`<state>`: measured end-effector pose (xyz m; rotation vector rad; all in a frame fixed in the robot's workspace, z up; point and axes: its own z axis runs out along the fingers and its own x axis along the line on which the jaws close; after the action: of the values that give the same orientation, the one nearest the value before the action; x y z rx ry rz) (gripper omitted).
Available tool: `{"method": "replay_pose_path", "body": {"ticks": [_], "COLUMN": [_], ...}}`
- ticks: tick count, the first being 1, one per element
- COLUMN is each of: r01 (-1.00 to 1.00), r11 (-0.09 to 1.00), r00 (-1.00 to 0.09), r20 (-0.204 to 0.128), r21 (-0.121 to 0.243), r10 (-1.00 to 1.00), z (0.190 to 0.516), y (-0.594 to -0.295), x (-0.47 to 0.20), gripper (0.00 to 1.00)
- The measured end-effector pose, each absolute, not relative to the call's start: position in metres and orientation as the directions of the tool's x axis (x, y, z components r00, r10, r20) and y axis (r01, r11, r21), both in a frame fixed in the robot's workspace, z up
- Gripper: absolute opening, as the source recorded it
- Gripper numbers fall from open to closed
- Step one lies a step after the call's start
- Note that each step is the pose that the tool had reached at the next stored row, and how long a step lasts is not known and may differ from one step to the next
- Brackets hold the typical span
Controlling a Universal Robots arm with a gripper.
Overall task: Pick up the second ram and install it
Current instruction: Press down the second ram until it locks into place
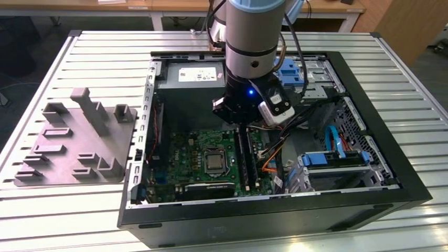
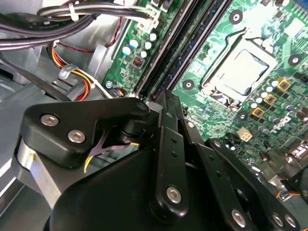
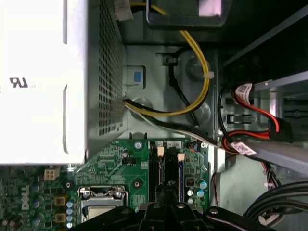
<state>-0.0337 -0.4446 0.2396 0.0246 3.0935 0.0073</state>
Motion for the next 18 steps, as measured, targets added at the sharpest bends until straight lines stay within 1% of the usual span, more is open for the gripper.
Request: {"method": "replay_pose_path", "body": {"ticks": [18], "r01": [0.016], "r11": [1.000], "r00": [-0.999], "r20": [-0.048], "r21": [0.006], "r10": [0.016], "z": [0.224], "y": [-0.434], "x": [-0.034], "gripper": [0.10]}}
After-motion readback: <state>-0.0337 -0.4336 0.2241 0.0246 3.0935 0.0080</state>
